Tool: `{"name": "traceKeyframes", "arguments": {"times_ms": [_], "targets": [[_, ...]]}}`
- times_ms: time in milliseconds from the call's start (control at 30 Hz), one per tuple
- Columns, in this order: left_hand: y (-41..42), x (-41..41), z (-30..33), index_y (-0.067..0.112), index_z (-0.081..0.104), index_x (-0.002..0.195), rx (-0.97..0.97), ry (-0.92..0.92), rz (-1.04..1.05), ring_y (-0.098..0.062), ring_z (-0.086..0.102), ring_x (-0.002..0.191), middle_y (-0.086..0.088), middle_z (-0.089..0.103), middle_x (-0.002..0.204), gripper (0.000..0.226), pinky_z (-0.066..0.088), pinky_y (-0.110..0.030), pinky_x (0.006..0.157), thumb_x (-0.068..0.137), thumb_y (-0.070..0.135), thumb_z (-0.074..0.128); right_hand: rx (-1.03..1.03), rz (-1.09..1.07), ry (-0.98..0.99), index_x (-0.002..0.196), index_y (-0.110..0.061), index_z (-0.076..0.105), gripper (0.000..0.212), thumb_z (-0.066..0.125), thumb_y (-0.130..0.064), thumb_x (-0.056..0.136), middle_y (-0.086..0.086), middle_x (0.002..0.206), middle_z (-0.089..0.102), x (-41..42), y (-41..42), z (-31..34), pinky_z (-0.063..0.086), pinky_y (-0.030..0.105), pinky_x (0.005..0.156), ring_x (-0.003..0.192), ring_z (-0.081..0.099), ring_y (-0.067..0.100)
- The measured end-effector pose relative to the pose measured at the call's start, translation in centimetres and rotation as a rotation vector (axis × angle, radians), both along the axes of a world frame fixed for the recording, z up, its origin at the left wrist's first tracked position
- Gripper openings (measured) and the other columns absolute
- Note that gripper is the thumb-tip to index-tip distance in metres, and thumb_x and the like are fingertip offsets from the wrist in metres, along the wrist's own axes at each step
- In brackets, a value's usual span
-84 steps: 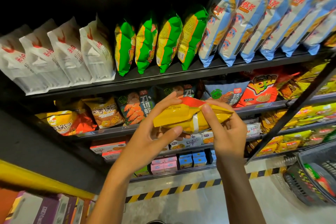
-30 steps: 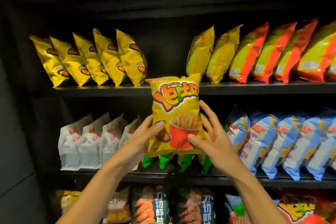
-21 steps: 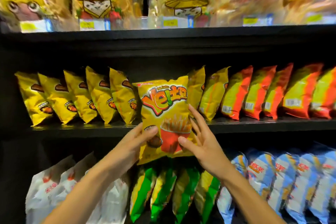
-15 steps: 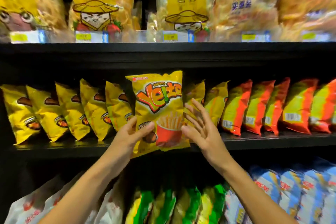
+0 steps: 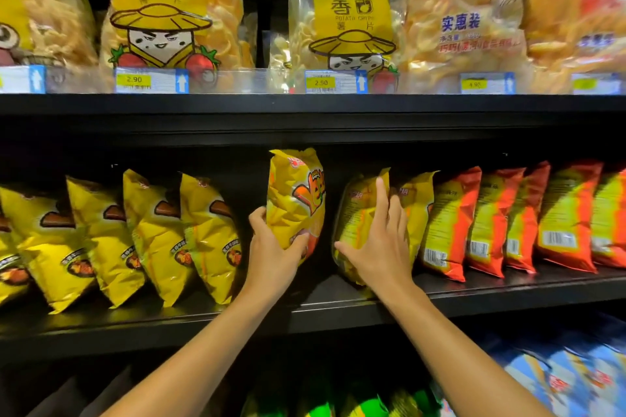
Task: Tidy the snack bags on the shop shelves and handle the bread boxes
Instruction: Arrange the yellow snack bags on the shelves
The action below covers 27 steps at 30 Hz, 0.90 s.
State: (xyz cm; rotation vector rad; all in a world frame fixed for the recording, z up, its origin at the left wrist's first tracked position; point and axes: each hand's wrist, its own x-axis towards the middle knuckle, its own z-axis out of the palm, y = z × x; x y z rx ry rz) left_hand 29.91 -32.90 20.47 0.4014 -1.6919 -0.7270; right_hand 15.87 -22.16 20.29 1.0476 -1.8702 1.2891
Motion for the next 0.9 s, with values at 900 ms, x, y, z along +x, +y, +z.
{"name": "traceKeyframes", "arguments": {"times_ms": [900], "targets": [[1.4, -2.7, -0.8, 0.067, -0.050, 0.118, -0.309, -0.519, 0.011, -0.030, 0.000, 0.156, 0.016, -0.009, 0.160, 0.123, 0.016, -0.060, 0.125, 0.098, 0.011, 0.057, 0.004, 0.038, 0.076, 0.158, -0.047, -0.020, 0.124, 0.081, -0.045, 0.086, 0.003, 0.172, -0.003, -0.3, 1.1, -1.9, 0.038, 0.049, 0.117, 0.159, -0.001, 0.025]]}}
